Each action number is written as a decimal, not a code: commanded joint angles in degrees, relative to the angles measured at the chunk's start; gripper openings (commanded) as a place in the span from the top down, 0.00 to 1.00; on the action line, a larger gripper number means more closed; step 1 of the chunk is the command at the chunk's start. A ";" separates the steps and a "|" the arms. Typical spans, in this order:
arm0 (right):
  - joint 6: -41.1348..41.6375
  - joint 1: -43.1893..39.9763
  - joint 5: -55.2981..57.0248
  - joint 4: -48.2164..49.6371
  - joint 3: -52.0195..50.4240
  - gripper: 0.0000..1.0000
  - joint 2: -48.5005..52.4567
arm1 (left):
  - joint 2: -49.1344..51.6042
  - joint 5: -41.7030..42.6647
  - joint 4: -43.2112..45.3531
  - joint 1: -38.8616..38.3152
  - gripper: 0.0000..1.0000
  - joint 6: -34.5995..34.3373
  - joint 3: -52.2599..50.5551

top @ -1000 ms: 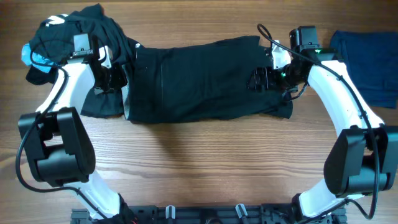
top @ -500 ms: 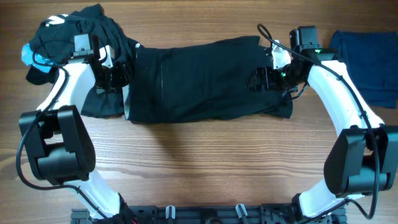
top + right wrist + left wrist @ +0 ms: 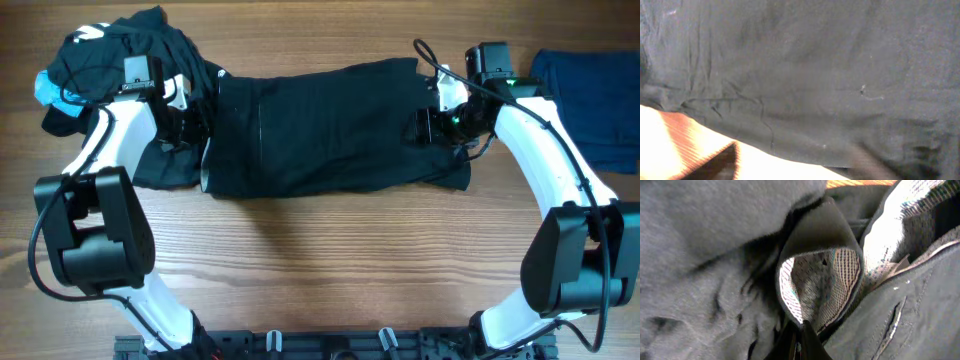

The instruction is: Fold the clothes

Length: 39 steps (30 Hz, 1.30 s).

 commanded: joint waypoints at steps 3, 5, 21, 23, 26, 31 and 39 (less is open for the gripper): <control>2.32 0.09 1.42 2.91 -1.92 0.96 -0.35 | -8.39 2.60 -0.52 -0.26 0.96 0.04 0.11; 3.34 0.09 1.42 4.81 -2.27 0.96 -0.15 | -11.47 2.62 -1.64 -0.26 0.96 -0.17 0.11; 6.51 -2.10 2.47 12.52 -2.27 0.96 16.74 | -18.45 5.79 -1.95 -3.56 0.96 -0.17 0.17; 6.54 -2.08 2.47 12.90 -2.27 0.96 16.81 | -19.15 5.79 -1.70 -4.26 0.96 -1.40 0.17; 6.54 -2.08 2.45 13.09 -2.27 0.96 17.20 | -20.00 5.79 0.35 -7.39 0.96 -4.37 0.17; 6.56 -2.08 2.25 12.46 -2.27 0.96 18.69 | -19.96 5.49 9.94 -18.51 0.96 -13.92 0.17; 6.43 -2.08 1.14 12.20 -2.27 0.96 18.75 | -19.47 -5.75 22.32 -35.80 0.96 -19.78 0.17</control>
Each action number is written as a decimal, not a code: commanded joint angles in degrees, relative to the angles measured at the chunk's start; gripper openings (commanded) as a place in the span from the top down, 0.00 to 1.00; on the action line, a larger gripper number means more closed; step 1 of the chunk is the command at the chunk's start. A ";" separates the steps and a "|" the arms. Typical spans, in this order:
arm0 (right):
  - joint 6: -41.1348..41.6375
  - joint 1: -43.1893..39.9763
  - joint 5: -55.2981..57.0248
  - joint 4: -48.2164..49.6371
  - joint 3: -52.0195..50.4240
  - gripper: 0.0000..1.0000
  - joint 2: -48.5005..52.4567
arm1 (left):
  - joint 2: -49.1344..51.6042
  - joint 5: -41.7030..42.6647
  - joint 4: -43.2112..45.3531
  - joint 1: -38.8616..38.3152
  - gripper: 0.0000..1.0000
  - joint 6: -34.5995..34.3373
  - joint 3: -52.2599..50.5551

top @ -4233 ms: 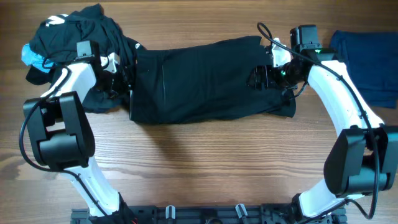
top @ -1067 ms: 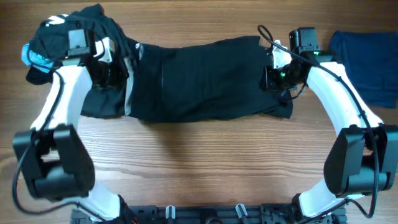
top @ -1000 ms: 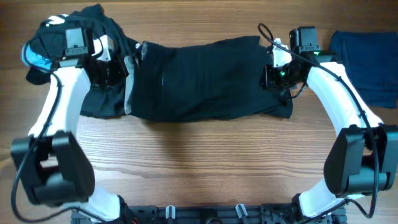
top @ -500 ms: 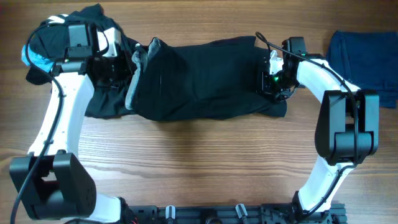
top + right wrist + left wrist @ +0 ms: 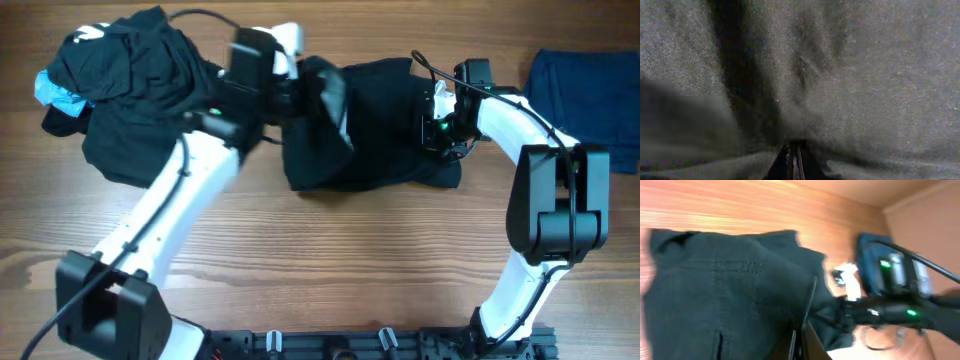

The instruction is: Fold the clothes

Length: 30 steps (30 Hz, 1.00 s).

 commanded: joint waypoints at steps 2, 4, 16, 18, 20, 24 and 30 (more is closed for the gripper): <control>0.17 -0.02 0.13 -0.42 -0.46 0.96 3.19 | -0.59 -6.88 3.21 -6.32 0.96 -3.21 0.24; -0.28 -0.04 -1.53 -0.68 -0.42 0.96 3.17 | 0.11 -7.45 3.28 -7.37 0.96 -3.91 0.24; -12.26 2.12 -15.76 -18.10 13.86 0.95 -4.24 | 1.09 -11.76 -3.96 -6.88 0.96 -2.16 0.24; -12.00 5.01 -18.10 -17.38 13.84 0.75 -4.68 | 1.09 -11.78 -5.55 -5.90 0.96 -2.16 0.24; -8.35 7.76 -18.27 -15.32 13.33 0.61 -4.63 | 1.09 -11.82 -6.93 -4.85 0.96 -2.16 0.24; -0.90 10.51 -18.08 -11.32 13.33 0.55 -4.52 | 0.98 -11.96 -8.83 -2.99 0.96 -2.16 0.24; 4.17 11.80 -17.64 -7.67 13.29 0.50 -1.36 | 0.66 -12.35 -11.26 0.24 0.96 -2.14 0.24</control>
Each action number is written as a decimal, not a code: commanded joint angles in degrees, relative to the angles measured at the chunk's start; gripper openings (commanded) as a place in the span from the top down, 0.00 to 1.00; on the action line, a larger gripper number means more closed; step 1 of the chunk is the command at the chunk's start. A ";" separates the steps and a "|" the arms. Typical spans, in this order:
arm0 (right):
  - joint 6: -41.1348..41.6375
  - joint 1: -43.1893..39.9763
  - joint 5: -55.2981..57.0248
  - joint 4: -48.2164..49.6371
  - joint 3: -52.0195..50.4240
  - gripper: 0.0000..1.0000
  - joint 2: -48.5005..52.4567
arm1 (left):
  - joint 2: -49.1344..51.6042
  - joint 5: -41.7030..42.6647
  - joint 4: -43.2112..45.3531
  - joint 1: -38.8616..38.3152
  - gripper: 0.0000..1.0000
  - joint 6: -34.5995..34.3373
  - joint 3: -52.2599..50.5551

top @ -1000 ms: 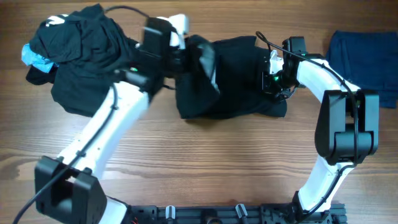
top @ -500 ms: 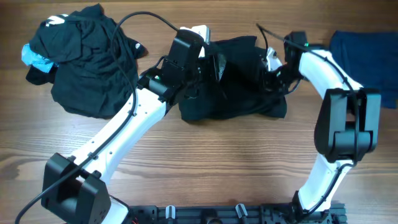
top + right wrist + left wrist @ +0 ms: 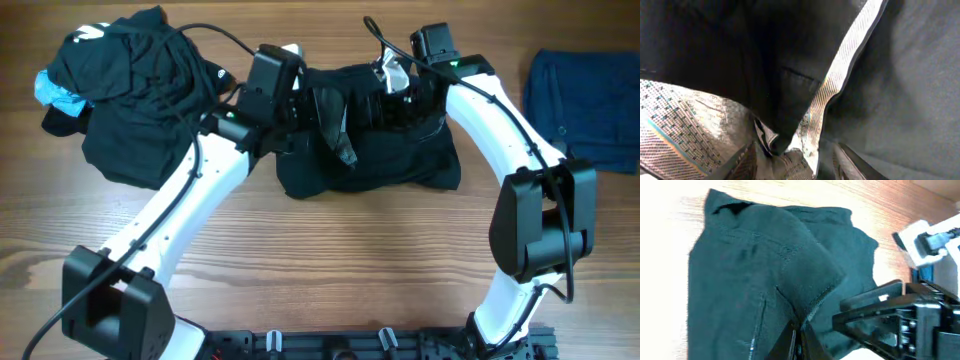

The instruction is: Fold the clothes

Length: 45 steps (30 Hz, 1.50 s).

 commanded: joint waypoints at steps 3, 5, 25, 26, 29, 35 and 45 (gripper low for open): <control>3.80 0.98 -0.94 2.51 0.09 0.49 5.62 | -0.17 -2.29 -1.22 2.29 0.96 0.70 0.24; 4.24 1.57 -0.96 3.43 0.09 0.49 7.50 | -0.17 -2.29 -1.49 2.54 0.96 0.70 0.24; 8.22 5.05 -4.79 9.81 -0.17 0.58 12.96 | -0.17 -4.17 -4.00 3.87 0.96 2.19 0.22; 8.20 5.09 -6.34 10.62 -0.17 0.64 12.96 | -0.17 -4.20 -4.07 3.87 0.96 2.19 0.22; 8.24 5.07 -7.58 11.26 -0.15 0.88 12.96 | -0.17 -4.20 -4.09 3.87 0.96 2.21 0.22; 5.73 2.99 -13.64 11.30 -0.15 0.96 11.85 | -0.17 -6.88 -5.55 3.87 0.96 2.21 0.22; -2.38 2.95 -22.51 10.54 -0.15 0.96 8.24 | -0.04 -9.77 -6.38 3.91 0.70 2.19 0.13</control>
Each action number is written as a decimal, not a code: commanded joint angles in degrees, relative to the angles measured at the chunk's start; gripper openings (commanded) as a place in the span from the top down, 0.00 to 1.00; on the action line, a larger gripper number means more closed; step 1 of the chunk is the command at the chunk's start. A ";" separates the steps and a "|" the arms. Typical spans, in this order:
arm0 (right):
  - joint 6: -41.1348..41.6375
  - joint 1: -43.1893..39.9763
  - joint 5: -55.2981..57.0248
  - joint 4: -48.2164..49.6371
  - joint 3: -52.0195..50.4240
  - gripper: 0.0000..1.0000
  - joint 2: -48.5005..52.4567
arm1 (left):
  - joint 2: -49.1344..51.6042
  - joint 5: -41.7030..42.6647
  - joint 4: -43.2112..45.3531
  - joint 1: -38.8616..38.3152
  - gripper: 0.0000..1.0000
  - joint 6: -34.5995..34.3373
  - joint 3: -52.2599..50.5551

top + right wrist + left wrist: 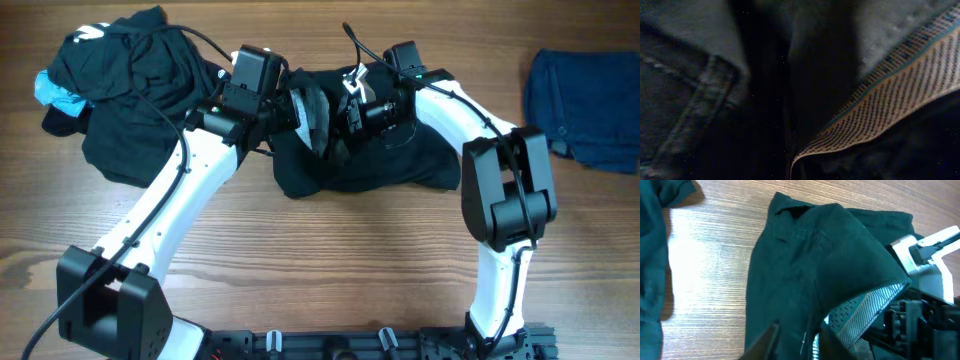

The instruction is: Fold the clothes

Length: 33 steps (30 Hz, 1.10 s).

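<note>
The black shorts lie doubled over at the table's middle. One waistband end is lifted, and its patterned lining shows. My left gripper is just left of that flap. In the left wrist view it stands open, its fingers spread on either side of the dark cloth. My right gripper reaches in from the right and meets the flap. In the right wrist view it is shut on the shorts' lined edge, and dark fabric fills that view.
A heap of dark clothes with a light blue piece lies at the back left. A folded blue garment sits at the back right. Bare wooden table lies in front of the shorts.
My left gripper, then shut on the lifted waistband, now stands open beside it. My right gripper, then open at the lining, is now shut on that edge. Both arms have shifted slightly left.
The shorts lay spread out with a gripper at each end, the left one shut on the waistband. Then the left end was held over the middle, halving the shorts. Then the right gripper was open at the raised flap. Now it holds the flap and the left is open.
</note>
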 commanded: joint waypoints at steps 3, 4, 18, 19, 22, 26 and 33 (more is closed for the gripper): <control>-6.19 0.13 -2.80 -1.88 0.02 0.96 -6.23 | 0.61 -1.62 0.28 0.46 0.63 0.26 0.13; -6.47 0.13 -2.23 -2.27 0.02 0.96 -6.75 | 0.98 -1.60 0.28 0.42 0.63 0.22 0.13; -13.44 1.88 -0.52 -6.49 0.02 0.49 -7.89 | 4.37 -0.33 4.70 -4.17 0.71 0.07 0.13; -13.66 2.01 -0.42 -6.78 0.02 0.48 -7.89 | 4.48 -0.33 4.85 -4.22 0.73 0.04 0.13; -14.08 2.29 -0.15 -6.86 0.02 0.47 -7.89 | 4.55 -0.35 4.83 -4.15 0.75 0.07 0.13; -15.63 2.29 -1.22 -7.41 0.02 0.40 -7.89 | 4.57 -0.39 4.83 -3.65 0.76 0.09 0.13; -18.03 3.13 -2.10 -7.65 0.02 0.21 -7.89 | 4.57 -0.39 4.94 -2.45 0.78 0.09 0.13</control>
